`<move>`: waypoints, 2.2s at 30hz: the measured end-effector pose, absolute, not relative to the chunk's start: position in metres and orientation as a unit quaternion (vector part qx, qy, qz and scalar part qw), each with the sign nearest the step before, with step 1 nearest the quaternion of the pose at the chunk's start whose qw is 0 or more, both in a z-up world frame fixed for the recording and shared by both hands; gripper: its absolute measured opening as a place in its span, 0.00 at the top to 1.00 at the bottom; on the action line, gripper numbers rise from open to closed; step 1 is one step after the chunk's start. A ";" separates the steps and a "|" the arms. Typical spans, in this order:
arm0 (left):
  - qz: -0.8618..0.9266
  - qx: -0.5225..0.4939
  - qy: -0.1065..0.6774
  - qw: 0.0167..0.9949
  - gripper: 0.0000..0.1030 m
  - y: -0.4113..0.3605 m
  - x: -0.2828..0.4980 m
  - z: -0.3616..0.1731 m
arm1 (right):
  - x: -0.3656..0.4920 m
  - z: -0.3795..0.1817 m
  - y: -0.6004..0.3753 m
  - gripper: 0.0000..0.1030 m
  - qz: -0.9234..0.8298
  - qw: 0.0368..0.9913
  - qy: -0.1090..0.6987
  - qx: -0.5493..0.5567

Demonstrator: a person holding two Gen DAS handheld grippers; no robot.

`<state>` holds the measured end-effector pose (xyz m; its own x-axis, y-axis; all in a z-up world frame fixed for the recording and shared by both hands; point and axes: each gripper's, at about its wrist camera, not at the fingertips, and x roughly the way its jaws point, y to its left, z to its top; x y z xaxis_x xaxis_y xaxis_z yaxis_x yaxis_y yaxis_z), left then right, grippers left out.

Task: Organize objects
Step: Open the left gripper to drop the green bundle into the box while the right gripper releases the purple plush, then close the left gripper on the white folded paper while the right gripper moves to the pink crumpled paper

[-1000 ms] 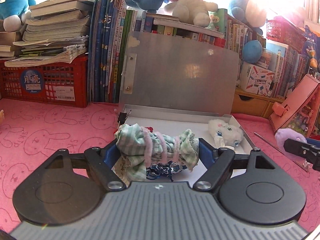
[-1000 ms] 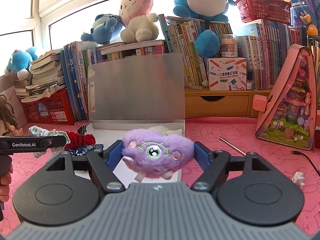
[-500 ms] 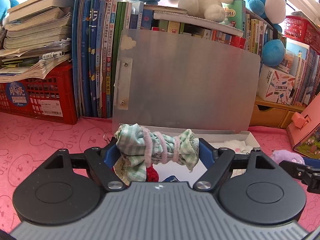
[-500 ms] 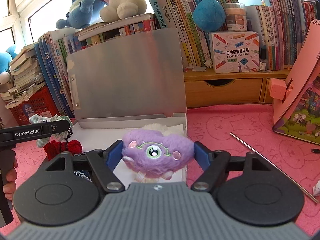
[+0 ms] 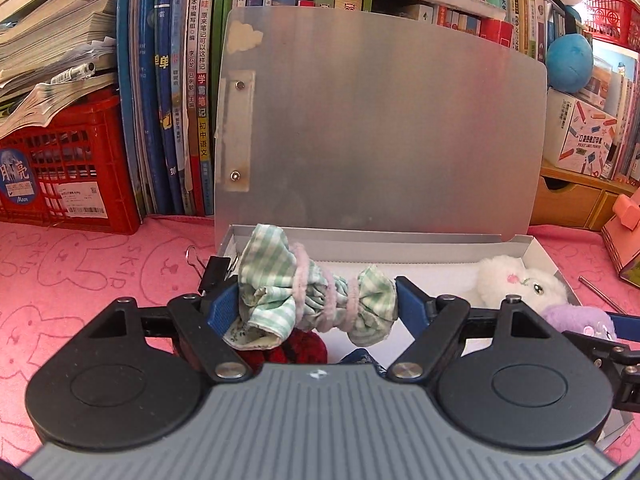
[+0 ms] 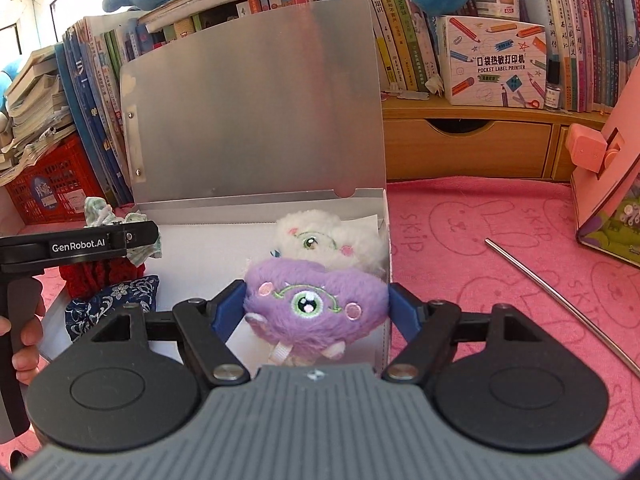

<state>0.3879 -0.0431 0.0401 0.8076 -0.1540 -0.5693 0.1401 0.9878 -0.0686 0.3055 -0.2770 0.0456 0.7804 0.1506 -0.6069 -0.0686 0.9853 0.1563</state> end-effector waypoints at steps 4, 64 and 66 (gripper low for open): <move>-0.079 -0.006 0.294 0.952 0.19 -0.044 0.386 0.038 | 0.307 0.047 -0.275 0.23 0.063 0.943 0.322 0.054; -0.184 0.021 0.275 0.944 0.07 0.021 0.041 0.017 | 0.039 0.018 -0.210 0.14 0.200 0.930 0.307 -0.022; -0.185 0.025 0.278 0.942 0.08 0.019 0.042 0.014 | 0.039 0.017 -0.207 0.14 0.203 0.929 0.310 -0.026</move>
<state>0.0419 0.0188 0.0144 0.7772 -0.3343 -0.5331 0.3620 0.9305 -0.0557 0.0388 -0.2070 0.0168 0.7257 0.3616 -0.5853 -0.3935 0.9160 0.0780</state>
